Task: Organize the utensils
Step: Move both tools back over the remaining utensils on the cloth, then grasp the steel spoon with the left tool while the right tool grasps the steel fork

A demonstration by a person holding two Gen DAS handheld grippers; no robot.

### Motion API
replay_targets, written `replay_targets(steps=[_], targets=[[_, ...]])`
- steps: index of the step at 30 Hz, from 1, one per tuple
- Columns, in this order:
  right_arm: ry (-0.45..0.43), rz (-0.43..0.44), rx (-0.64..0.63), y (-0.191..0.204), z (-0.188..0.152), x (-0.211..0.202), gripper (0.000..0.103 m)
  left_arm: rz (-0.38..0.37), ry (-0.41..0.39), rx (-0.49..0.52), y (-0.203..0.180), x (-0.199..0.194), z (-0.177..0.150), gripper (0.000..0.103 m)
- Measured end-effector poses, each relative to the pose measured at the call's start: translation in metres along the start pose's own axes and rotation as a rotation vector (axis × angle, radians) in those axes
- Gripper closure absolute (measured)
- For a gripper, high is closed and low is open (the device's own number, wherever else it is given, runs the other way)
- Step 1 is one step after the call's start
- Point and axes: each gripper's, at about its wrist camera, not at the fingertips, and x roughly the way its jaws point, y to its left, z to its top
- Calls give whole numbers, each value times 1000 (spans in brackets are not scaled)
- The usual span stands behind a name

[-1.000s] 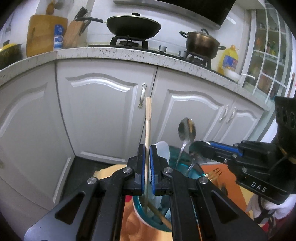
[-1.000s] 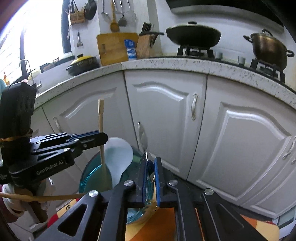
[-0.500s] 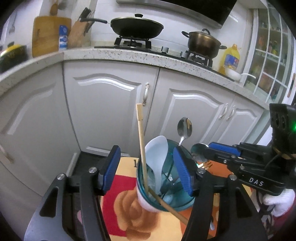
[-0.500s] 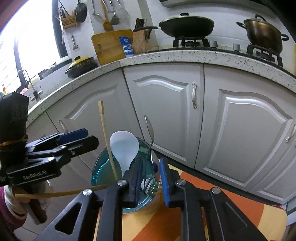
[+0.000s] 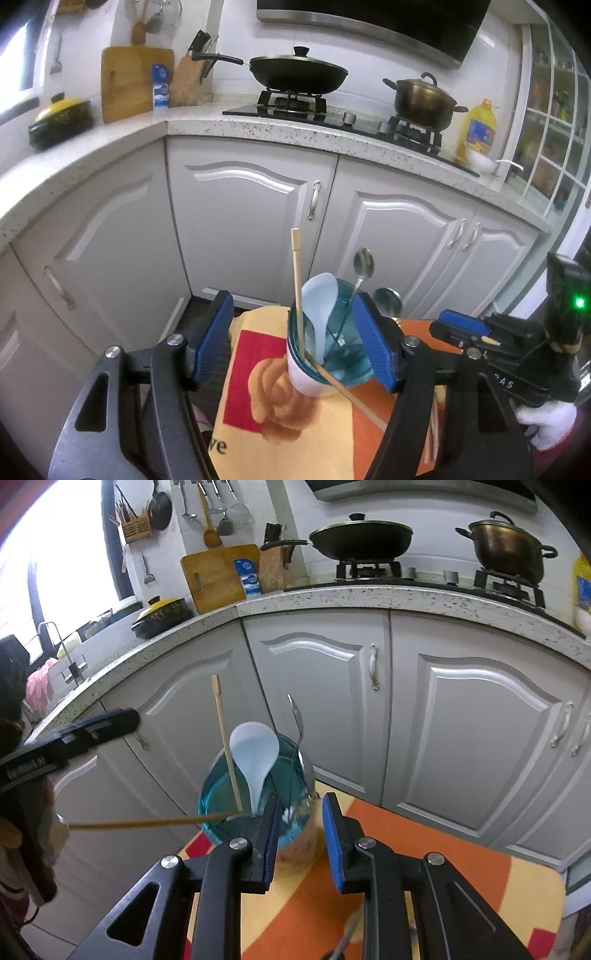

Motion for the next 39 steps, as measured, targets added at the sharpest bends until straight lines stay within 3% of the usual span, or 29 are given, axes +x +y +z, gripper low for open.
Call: replay_targets(steps=[9, 20, 23, 27, 39], targets=[[37, -49, 23, -9, -32, -29, 75, 23, 33, 65, -45, -28, -16, 36], [67, -94, 52, -24, -66, -61, 71, -81, 94, 91, -103, -35, -35, 36], [84, -121, 56, -35, -76, -68, 65, -133, 132, 82, -116, -27, -46, 36], [125, -153, 79, -57, -94, -68, 65, -171, 204, 77, -131, -9, -61, 36], [210, -133, 212, -102, -129, -33, 65, -186, 358, 71, -154, 58, -110, 36]])
